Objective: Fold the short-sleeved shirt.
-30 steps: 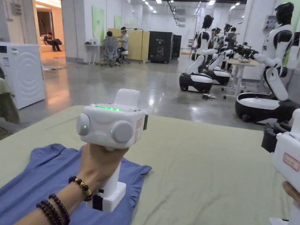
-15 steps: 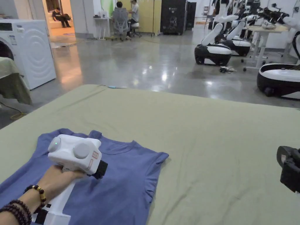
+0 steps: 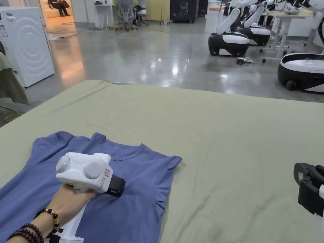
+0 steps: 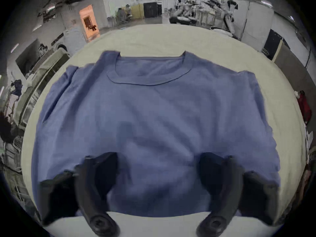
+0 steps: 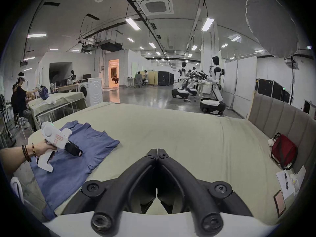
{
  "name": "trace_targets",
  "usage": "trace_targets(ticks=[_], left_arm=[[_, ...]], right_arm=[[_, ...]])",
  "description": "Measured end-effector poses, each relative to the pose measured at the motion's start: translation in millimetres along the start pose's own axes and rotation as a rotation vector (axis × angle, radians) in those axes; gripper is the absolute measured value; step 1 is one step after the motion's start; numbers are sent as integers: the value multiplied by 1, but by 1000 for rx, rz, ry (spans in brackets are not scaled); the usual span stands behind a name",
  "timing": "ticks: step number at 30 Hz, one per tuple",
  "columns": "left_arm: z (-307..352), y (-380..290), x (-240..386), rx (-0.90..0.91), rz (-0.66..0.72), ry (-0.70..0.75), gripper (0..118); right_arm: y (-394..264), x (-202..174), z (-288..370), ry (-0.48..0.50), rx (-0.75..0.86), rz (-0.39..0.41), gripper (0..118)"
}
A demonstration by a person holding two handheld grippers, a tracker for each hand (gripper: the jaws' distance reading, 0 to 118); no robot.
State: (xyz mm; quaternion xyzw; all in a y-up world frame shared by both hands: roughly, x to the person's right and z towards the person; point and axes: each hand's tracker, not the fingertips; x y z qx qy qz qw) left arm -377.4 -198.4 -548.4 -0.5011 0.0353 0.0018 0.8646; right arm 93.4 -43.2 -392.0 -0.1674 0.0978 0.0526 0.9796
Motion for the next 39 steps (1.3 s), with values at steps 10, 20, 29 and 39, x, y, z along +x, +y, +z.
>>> trace_targets(ticks=[10,20,29,39], left_arm=[[34,-3,3,110,-10,20,1],[95,23,9,296,16,-72,1],[125,83,172,397,-251,-337,0],[169,118,468,454,-662,-758,0]], right_arm=[[-5,-6,2,29,-10,-23,2],[-2,7,17,24,15,-35,2],[-7,45,46,-28,29,-76,2],[-21,124,98,-206,41,-128,2]])
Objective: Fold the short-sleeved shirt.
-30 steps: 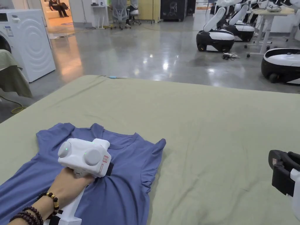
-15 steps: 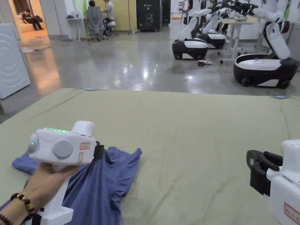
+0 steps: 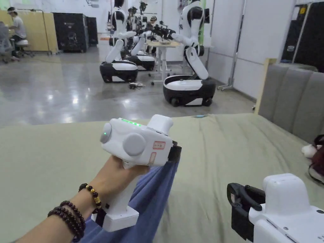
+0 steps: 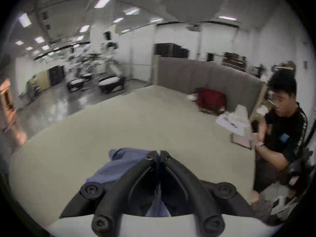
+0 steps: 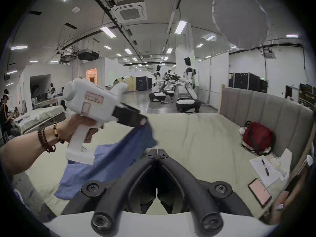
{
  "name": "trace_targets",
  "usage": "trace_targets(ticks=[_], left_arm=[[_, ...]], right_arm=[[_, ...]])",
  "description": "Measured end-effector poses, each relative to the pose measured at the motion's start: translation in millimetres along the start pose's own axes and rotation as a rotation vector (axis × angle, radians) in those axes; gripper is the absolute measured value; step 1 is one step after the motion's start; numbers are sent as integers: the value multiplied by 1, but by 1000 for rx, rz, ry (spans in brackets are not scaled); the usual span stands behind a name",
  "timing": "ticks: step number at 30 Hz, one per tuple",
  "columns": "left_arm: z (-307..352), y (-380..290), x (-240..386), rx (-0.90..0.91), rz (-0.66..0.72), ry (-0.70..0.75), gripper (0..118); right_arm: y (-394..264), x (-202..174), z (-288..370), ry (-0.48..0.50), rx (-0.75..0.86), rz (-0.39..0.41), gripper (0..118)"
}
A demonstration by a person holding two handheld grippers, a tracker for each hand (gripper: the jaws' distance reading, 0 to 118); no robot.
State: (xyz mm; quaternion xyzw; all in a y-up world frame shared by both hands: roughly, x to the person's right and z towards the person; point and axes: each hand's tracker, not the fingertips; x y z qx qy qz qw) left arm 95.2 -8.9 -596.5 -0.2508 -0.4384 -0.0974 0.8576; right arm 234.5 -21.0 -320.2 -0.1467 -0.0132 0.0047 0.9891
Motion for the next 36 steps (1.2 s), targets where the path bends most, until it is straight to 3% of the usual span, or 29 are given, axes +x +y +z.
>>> trace_targets(ticks=[3,4,7,14,15,16,17,18,19,20,24,26,27,29,32,36], left_arm=[[-37,11,42,39,27,-235,0],[-54,9,55,30,-4,-248,0],[-107,-10,81,-146,-71,-97,0],[-135,-49,83,-201,-6,-89,3],[-126,-48,81,-190,-5,-71,13],[-114,-44,77,-162,10,-55,52],[-98,-40,71,-127,56,-60,99],[-80,-37,65,-101,94,-57,118],[-60,-37,61,-54,126,-57,114],[-27,-35,52,112,147,-96,116],[82,-65,41,197,207,82,111],[130,-95,38,173,223,171,86],[150,-114,39,181,239,214,69],[185,-150,35,184,278,290,2],[217,-202,31,140,311,430,0],[233,-242,3,62,450,431,0]], right_arm=[[3,23,0,-56,4,-37,2],[4,29,0,-73,7,-52,2],[7,45,3,-106,21,-90,2],[11,58,10,-137,33,-98,2],[12,58,11,-142,34,-95,2],[12,58,12,-146,37,-91,2],[11,57,12,-148,40,-90,2],[12,57,13,-148,42,-92,2],[12,57,13,-144,42,-95,2],[12,55,14,-139,42,-99,2],[12,41,15,-105,42,-97,2],[9,30,14,-68,38,-93,2],[7,24,14,-50,32,-97,2],[1,12,16,-16,29,-105,2],[-13,-5,18,29,11,-111,2],[-29,-20,25,82,-21,-121,2]])
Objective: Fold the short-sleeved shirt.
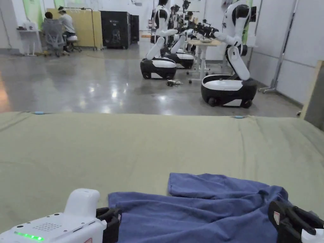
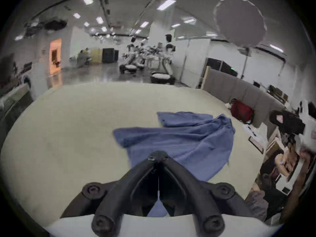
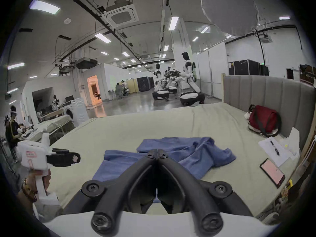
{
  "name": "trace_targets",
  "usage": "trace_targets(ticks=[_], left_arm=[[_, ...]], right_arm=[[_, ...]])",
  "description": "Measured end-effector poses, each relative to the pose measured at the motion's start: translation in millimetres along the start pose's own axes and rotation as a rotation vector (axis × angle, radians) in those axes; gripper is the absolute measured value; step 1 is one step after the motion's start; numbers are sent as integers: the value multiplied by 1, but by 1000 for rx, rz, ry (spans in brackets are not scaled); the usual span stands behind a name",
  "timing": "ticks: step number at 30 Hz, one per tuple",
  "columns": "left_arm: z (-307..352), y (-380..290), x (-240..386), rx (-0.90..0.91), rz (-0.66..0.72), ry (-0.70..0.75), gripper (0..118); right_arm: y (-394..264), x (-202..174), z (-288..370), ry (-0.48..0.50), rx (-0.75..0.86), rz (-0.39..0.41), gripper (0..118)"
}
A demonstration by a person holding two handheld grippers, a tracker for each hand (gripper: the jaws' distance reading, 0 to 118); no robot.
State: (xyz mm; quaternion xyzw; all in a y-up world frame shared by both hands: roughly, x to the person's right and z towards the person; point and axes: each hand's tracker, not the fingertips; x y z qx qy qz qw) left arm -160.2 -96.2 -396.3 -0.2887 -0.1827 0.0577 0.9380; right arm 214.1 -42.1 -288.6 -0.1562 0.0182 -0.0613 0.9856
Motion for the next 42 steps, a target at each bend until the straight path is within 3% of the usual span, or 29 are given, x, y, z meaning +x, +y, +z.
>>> trace_targets(ticks=[3,4,5,6,7,8,10,14,16,22,23,24,25,26,28,33,34,36,37,40,42], left_arm=[[-21,18,-22,8,33,43,0],[-32,28,-27,1,28,52,8],[-45,40,-31,-14,24,63,26],[-63,52,-37,-42,20,60,63],[-84,62,-43,-77,25,66,112],[-107,70,-50,-123,52,54,118],[-142,82,-59,-111,57,105,116],[-217,79,-73,-294,32,264,111],[-236,81,-81,-331,3,269,102],[-266,60,-77,-412,-50,226,97],[-266,59,-71,-413,-61,231,87],[-263,55,-65,-382,-98,261,61],[-257,53,-62,-342,-119,246,61],[-252,54,-59,-331,-122,190,49],[-242,58,-48,-286,-141,188,1],[-222,62,-38,-267,-112,108,1],[-219,62,-37,-280,-111,111,1],[-209,67,-31,-279,-125,123,1],[-205,68,-32,-277,-127,114,1],[-197,72,-30,-278,-117,117,1],[-191,72,-31,-279,-115,119,1]], right_arm=[[-3,-5,1,10,-12,4,2],[-3,-7,1,9,-14,7,2],[-2,-7,1,6,-16,13,2],[-2,-7,1,4,-19,22,2],[-1,-7,0,0,-21,28,2],[-1,-8,-1,-5,-22,31,2],[-1,-7,-2,-3,-34,33,2],[-3,-4,-7,-24,-52,41,2],[-4,0,-10,-35,-60,41,2],[-8,12,-18,-68,-95,45,2],[-8,14,-18,-75,-99,43,2],[-9,16,-18,-80,-102,40,2],[-9,19,-18,-88,-103,36,2],[-9,22,-18,-100,-109,32,2],[-7,29,-19,-120,-116,24,2],[-2,85,-34,-212,-168,-2,6],[-2,102,-42,-235,-213,7,28],[-8,143,-70,-276,-315,0,85],[-13,161,-82,-293,-338,-22,95],[-27,208,-117,-328,-354,-96,95],[-34,222,-141,-325,-429,-99,95]])
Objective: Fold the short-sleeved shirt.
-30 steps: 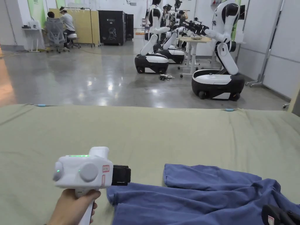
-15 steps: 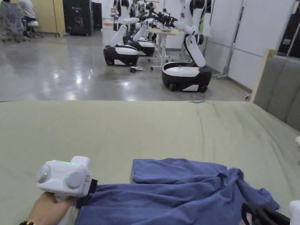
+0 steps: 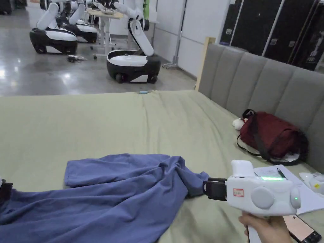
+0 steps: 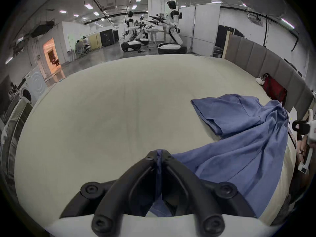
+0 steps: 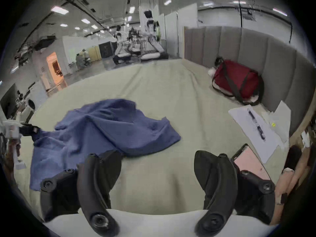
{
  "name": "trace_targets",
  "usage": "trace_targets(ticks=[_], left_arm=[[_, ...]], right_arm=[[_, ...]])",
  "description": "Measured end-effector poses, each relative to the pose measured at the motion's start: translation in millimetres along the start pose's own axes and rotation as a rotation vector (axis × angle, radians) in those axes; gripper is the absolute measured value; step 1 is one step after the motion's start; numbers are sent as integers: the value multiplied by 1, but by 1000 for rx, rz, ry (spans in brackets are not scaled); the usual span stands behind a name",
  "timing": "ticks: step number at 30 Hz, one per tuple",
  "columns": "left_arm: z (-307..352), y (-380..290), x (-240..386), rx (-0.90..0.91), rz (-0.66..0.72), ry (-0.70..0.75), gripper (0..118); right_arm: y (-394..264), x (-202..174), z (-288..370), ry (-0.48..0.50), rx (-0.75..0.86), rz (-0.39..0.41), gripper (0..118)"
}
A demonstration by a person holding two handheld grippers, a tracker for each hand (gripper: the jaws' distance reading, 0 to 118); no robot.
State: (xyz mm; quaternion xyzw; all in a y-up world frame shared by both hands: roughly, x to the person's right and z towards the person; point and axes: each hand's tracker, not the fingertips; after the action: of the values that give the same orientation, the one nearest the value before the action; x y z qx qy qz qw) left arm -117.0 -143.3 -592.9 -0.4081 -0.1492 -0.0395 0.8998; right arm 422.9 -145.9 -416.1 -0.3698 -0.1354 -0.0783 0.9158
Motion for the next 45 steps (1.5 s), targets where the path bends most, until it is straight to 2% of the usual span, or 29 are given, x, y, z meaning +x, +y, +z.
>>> trace_targets(ticks=[1,3,4,6,7,8,9,10,12,16,20,24,28,35,40,42,45], left_arm=[[-2,4,1,0,3,1,1],[-1,2,1,-1,-4,13,1],[-1,1,2,-2,-7,15,1],[-6,4,2,-11,-14,22,1],[-6,3,3,-15,-18,25,1],[-6,3,3,-8,-30,39,1],[-11,6,1,-11,-32,42,1],[-11,6,2,-13,-33,44,1],[-11,6,2,-7,-33,49,1],[-10,6,3,1,-26,41,1],[10,9,-1,111,17,15,1],[56,24,-16,250,190,-145,1],[111,43,-19,405,219,-190,1],[190,114,-31,579,246,-137,1],[256,187,-41,681,132,-51,1],[282,223,-48,714,110,-12,1],[312,270,-61,760,88,77,1]], right_arm=[[1,-2,-9,20,-23,26,95],[4,-12,-26,126,-25,54,95],[7,-17,-35,124,-28,72,95],[18,-28,-58,38,-41,147,94],[22,-31,-67,6,-51,173,82],[27,-34,-78,-9,-85,197,61],[30,-36,-89,11,-121,210,35],[30,-39,-98,12,-150,220,20],[25,-46,-107,-31,-166,279,14],[25,-48,-96,-37,-138,280,14],[30,-45,-59,-6,-51,216,14],[47,-57,3,102,85,182,14],[73,-84,55,236,238,132,14],[147,-160,106,298,462,200,14],[222,-208,145,322,551,275,14],[257,-227,160,292,605,264,14],[308,-250,175,202,656,294,14]])
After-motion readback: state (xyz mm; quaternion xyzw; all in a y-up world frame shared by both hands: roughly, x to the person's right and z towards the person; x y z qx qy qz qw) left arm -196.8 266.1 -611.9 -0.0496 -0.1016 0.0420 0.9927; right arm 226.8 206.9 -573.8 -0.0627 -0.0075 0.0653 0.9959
